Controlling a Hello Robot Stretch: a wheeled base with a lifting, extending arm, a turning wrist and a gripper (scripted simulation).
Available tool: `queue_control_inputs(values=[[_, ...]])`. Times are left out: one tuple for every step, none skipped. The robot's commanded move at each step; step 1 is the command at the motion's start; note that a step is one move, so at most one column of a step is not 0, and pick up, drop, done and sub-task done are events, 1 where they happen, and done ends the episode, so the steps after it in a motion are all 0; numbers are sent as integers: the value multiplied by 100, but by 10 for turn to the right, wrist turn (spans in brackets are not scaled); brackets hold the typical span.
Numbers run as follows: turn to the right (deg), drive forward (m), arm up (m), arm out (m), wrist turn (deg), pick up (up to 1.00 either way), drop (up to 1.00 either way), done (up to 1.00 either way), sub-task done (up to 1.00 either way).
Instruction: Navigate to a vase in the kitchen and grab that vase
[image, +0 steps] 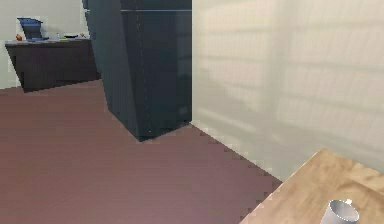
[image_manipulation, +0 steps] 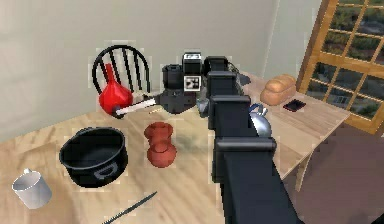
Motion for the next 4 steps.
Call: queue_control_inputs(values=[[0, 0, 0, 0, 210, 0, 0, 0, 0], [0, 0, -26, 0, 0, 0, 0, 0, 0], [0, 0, 0, 0, 0, 100, 0, 0, 0], [0, 0, 10, 0, 0, 0, 0, 0, 0]])
